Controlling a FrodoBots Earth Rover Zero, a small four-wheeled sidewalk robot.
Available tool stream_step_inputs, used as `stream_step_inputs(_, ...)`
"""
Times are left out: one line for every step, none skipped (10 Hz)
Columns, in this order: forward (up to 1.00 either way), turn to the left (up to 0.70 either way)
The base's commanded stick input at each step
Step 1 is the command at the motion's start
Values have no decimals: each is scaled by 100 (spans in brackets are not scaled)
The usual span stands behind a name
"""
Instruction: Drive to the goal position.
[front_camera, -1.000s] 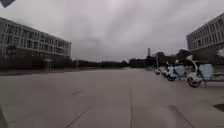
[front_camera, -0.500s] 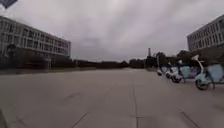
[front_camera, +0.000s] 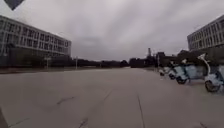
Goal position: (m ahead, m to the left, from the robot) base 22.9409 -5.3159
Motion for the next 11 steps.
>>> stream_step_inputs(70,0)
stream_step_inputs(70,0)
stream_step_inputs(70,0)
stream_step_inputs(70,0)
stream_step_inputs(70,0)
stream_step_inputs(70,0)
stream_step_inputs(70,0)
stream_step_inputs(70,0)
stream_step_inputs(70,0)
stream_step_inputs(70,0)
stream_step_inputs(70,0)
